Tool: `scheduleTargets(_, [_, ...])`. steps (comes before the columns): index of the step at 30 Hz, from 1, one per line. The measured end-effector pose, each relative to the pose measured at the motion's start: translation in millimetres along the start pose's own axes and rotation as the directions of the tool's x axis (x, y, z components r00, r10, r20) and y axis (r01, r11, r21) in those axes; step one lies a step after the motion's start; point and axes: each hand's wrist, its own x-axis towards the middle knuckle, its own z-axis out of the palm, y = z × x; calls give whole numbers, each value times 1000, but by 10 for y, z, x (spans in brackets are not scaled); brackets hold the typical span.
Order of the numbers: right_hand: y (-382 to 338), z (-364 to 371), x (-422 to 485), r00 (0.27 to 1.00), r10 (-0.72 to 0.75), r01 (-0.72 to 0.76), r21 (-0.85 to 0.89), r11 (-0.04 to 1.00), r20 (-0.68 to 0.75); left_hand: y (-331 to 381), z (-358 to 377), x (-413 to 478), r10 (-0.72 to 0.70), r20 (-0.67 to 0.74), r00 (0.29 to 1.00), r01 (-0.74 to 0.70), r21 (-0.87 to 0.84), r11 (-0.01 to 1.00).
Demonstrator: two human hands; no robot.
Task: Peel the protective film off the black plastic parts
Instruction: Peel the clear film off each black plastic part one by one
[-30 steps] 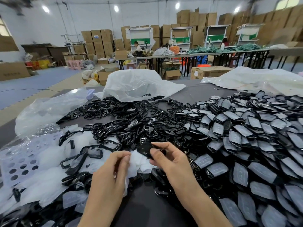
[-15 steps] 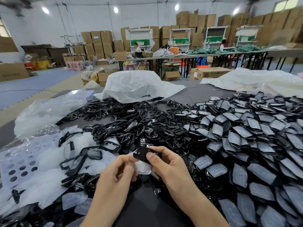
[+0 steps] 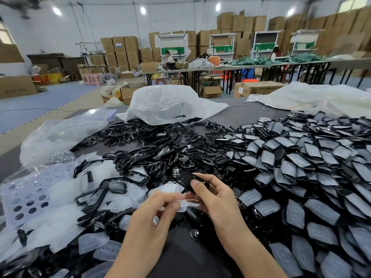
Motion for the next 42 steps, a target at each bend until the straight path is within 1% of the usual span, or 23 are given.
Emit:
scheduleTargets(1, [3, 10, -9, 1000, 7, -7, -11, 1000, 22, -10, 1, 3, -20, -13, 1000, 20, -7, 1000])
scheduleTargets(4, [2, 37, -35, 997, 9, -6, -39, 999, 71, -20, -11, 17, -92, -113, 989, 86, -54, 995])
scheduleTargets(6, [7, 48, -47, 995, 2, 5, -70, 998, 99, -14, -34, 29, -92, -166, 982, 83, -64, 995])
scheduleTargets(8, [19, 66, -65, 988, -12, 32, -124, 992, 152, -23, -43, 47, -79, -182, 980, 67, -69, 995])
scheduleTargets(10, [29, 81, -82, 980, -25, 61, -180, 982, 198, -57, -43, 57, -111, -179, 977, 96, -90, 991])
scheduleTargets(13, [49, 74, -80, 975, -45, 96, -231, 968, 219, -67, -39, 57, -165, -159, 973, 138, -166, 976])
scheduleTargets(16, [71, 77, -79, 972, -56, 110, -230, 967, 227, -59, -49, 62, -190, -171, 967, 154, -202, 967])
scheduleTargets(19, [62, 101, -88, 970, -48, 84, -143, 986, 238, -81, -65, 80, -202, -190, 961, 150, -256, 955])
scheduleTargets(21, [51, 110, -88, 968, -32, 58, -102, 993, 247, -94, -68, 88, -209, -186, 960, 151, -285, 947])
scheduleTargets(23, [60, 113, -84, 972, -38, 62, -99, 993, 232, -114, -64, 89, -215, -170, 962, 159, -292, 943])
scheduleTargets(26, [99, 113, -83, 977, -43, 71, -127, 989, 208, -113, -64, 87, -216, -101, 971, 180, -285, 942])
scheduleTargets(29, [107, 110, -88, 976, -22, 45, -105, 993, 215, -107, -66, 87, -225, -43, 973, 206, -265, 942])
scheduleTargets(33, [84, 109, -88, 969, 7, 11, -70, 998, 246, -69, -83, 98, -231, -30, 973, 205, -355, 912])
scheduleTargets(36, [81, 113, -94, 967, 7, 17, -94, 995, 253, -18, -88, 86, -258, -6, 966, 231, -430, 873])
scheduleTargets(38, [72, 114, -99, 966, 4, 27, -118, 993, 260, -8, -89, 78, -250, -15, 968, 224, -400, 889])
scheduleTargets(42, [50, 108, -102, 966, 13, 29, -159, 987, 258, -20, -83, 60, -155, -26, 988, 144, -237, 961])
